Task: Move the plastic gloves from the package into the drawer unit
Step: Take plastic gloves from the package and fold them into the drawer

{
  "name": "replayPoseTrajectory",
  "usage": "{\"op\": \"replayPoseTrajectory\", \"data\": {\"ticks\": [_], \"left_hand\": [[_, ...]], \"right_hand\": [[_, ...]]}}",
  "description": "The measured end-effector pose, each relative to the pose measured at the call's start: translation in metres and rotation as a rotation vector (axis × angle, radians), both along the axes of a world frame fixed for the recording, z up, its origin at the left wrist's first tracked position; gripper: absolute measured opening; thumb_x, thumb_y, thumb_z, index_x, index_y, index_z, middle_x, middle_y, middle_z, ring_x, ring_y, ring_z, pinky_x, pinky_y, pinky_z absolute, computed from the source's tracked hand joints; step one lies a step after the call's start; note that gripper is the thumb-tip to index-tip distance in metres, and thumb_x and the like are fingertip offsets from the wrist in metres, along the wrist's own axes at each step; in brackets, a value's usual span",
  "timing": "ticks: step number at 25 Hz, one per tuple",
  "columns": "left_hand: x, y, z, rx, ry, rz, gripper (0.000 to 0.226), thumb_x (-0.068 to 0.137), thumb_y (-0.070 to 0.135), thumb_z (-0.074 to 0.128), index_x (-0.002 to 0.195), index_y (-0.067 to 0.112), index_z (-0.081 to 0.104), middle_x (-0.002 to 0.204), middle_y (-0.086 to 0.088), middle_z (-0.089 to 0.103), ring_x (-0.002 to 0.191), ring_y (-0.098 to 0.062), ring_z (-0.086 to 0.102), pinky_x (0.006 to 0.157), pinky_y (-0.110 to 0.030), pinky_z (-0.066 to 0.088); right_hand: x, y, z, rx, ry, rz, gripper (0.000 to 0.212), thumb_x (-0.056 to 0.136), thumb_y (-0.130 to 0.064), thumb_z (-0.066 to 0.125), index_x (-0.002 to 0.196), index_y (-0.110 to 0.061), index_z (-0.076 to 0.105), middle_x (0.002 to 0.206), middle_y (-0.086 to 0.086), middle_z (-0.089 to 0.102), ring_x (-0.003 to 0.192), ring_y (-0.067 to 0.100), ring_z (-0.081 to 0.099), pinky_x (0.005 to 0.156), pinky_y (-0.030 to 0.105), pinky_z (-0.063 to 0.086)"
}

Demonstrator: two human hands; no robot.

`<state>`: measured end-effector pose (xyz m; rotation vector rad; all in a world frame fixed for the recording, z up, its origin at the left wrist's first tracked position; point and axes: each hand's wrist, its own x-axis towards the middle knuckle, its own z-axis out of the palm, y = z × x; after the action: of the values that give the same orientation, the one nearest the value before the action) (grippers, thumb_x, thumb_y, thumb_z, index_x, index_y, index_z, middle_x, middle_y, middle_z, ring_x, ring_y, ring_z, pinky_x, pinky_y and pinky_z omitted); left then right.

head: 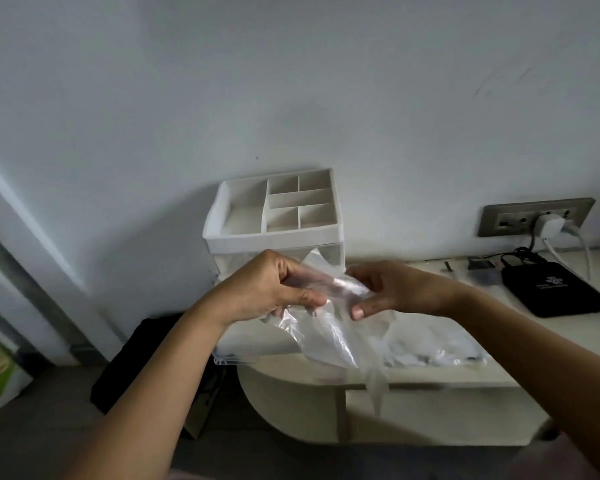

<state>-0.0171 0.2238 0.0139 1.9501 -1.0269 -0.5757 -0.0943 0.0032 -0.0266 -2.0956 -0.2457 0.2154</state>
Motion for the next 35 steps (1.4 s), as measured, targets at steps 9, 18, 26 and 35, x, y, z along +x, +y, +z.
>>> {"op": "replayPoseTrajectory", "data": {"ticks": [9,18,26,35], "left_hand": [[0.027,0.031,-0.028,-0.097,0.164,0.292,0.022,0.083,0.001,0.068,0.096,0.019,0.063,0.067,-0.004,0.072,0.047,-0.008,0.06,0.047,-0.019,0.05],[0.05,0.04,-0.048,-0.056,0.197,0.703,0.012,0.085,0.008,0.069,0.079,0.004,0.06,0.05,-0.005,0.064,0.03,-0.01,0.038,0.038,-0.017,0.041],[0.053,0.04,-0.06,0.148,-0.069,0.727,0.01,0.082,0.011,0.07,0.078,0.005,0.064,0.063,-0.01,0.068,0.031,-0.01,0.046,0.043,-0.018,0.044],[0.028,0.032,-0.033,0.192,-0.699,0.71,0.009,0.086,0.02,0.067,0.094,0.015,0.067,0.094,0.001,0.07,0.087,-0.019,0.065,0.076,-0.03,0.049]], "right_hand": [[0.014,0.005,-0.001,0.286,-0.058,-0.469,0.018,0.084,-0.017,0.068,0.08,0.001,0.069,0.07,0.007,0.062,0.061,0.008,0.056,0.067,0.018,0.048],[0.023,0.086,0.001,-0.274,-0.76,-0.674,0.028,0.089,-0.013,0.061,0.116,-0.017,0.056,0.111,-0.002,0.058,0.097,0.004,0.047,0.078,0.006,0.035],[0.052,0.101,-0.028,-0.509,-0.192,-0.178,0.042,0.096,-0.011,0.048,0.136,-0.02,0.048,0.143,-0.002,0.046,0.13,0.015,0.042,0.106,0.021,0.029],[0.065,0.105,-0.04,-0.789,-0.114,-0.117,0.041,0.086,-0.025,0.063,0.122,-0.007,0.059,0.124,0.008,0.059,0.115,0.025,0.05,0.099,0.032,0.042]]}}
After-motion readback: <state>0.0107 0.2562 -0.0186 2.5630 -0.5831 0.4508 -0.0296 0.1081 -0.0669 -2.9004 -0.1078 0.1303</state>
